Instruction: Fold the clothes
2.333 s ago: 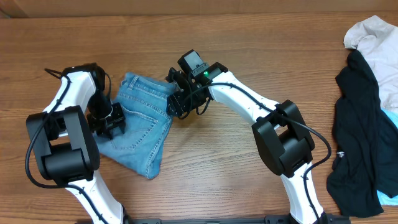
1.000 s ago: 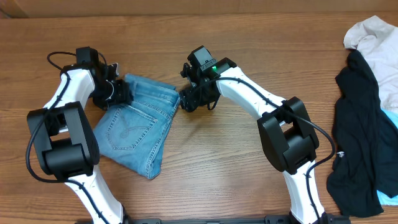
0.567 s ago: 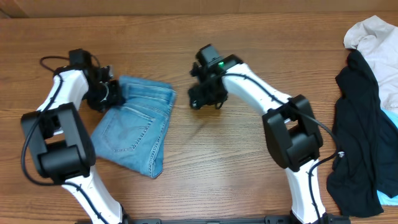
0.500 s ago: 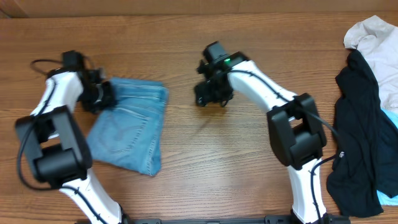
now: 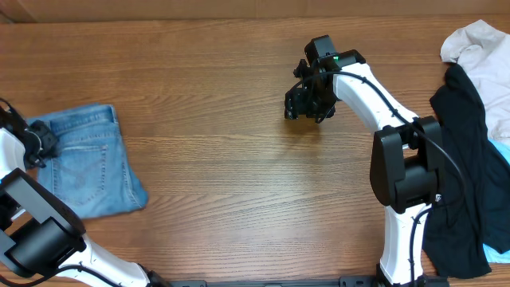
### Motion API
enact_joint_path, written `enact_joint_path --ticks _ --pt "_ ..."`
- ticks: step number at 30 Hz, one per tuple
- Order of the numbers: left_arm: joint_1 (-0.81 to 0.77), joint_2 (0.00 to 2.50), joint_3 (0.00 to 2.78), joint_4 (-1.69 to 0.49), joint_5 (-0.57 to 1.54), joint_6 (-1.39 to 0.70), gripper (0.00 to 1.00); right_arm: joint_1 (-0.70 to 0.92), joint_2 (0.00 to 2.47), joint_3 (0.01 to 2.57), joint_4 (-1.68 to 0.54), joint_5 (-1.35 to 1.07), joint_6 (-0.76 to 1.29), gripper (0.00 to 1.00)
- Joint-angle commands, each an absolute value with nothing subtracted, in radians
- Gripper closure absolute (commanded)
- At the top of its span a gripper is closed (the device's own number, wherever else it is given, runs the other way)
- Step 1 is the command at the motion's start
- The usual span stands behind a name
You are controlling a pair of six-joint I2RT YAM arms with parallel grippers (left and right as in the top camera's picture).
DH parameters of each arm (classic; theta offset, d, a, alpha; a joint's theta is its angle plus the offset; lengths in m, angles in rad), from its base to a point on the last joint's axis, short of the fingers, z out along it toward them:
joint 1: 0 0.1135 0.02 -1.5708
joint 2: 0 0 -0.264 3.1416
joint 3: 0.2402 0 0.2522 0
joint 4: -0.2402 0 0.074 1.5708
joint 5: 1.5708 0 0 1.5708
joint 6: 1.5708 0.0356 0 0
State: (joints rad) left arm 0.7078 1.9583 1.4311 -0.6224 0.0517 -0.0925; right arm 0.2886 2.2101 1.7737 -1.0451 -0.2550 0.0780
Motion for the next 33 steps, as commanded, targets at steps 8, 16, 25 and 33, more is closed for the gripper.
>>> enact_joint_path --ticks 8,16,25,33 --pt "0.659 1.932 1.489 -0.346 0.104 -0.021 0.96 0.284 2.170 1.787 -1.041 -0.255 0.083 0.30" --pt "0.640 1.932 1.521 -0.356 0.108 -0.022 0.00 0.284 2.170 1.787 -1.044 -0.255 0.083 0.30" --pt "0.594 1.932 1.742 -0.709 0.192 -0.027 0.00 0.284 2.170 1.787 -1.050 -0.255 0.082 0.30" --pt "0.419 1.954 1.729 -0.918 0.322 -0.029 0.13 0.284 2.170 1.787 -1.064 -0.255 0.081 0.28"
